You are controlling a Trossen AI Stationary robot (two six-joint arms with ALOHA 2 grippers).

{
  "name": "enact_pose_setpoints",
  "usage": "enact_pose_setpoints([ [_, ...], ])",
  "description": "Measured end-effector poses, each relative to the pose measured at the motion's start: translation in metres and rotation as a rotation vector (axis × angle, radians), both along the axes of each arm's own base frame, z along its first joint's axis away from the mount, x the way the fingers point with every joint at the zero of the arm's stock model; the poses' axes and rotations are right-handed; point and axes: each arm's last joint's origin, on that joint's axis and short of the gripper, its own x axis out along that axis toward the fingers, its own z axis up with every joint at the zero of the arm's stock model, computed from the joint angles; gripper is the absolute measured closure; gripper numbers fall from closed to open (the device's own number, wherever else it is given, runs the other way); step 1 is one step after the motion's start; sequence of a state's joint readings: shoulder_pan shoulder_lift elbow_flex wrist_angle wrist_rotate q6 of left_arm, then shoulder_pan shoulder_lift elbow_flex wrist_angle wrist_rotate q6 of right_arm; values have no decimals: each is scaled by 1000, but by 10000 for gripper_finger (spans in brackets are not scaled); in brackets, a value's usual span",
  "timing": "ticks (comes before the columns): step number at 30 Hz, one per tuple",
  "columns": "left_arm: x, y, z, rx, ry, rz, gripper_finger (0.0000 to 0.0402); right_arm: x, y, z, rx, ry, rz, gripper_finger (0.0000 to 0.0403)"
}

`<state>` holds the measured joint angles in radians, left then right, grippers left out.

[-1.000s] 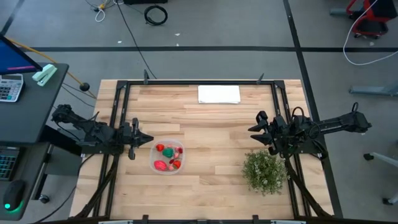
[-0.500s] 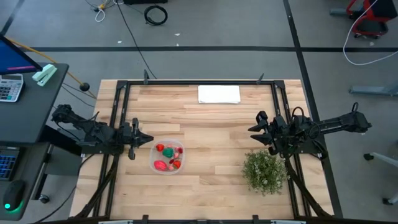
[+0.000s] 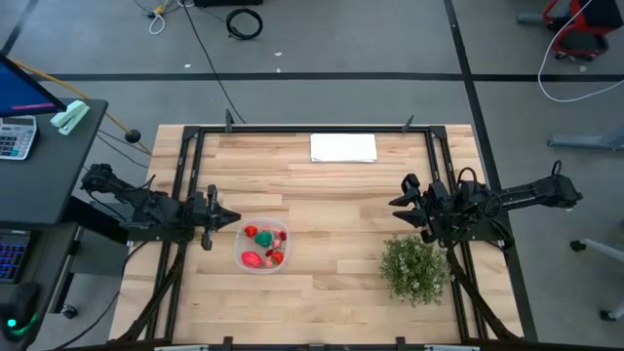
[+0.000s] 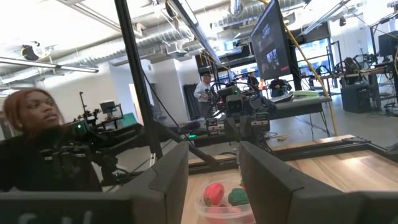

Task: Pick and placing Produce into tupperware
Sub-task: Return to Home Position

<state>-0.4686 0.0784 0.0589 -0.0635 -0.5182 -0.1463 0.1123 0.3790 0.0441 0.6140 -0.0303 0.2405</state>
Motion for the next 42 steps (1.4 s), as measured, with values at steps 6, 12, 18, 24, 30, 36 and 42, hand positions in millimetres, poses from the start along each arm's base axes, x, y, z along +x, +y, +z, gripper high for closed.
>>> enact_pose_setpoints([
  [6,0,0,0,0,0,0,369,0,0,0,0,0,0,251],
  [12,0,0,0,0,0,0,372,0,0,0,0,0,0,251],
  [18,0,0,0,0,0,0,362,0,0,0,0,0,0,251],
  [24,0,0,0,1,0,0,367,0,0,0,0,0,0,251],
  [30,0,0,0,0,0,0,373,0,0,0,0,0,0,251],
  [36,0,0,0,0,1,0,363,0,0,0,0,0,0,251],
  [42,0,0,0,1,1,0,365,0,0,0,0,0,0,251],
])
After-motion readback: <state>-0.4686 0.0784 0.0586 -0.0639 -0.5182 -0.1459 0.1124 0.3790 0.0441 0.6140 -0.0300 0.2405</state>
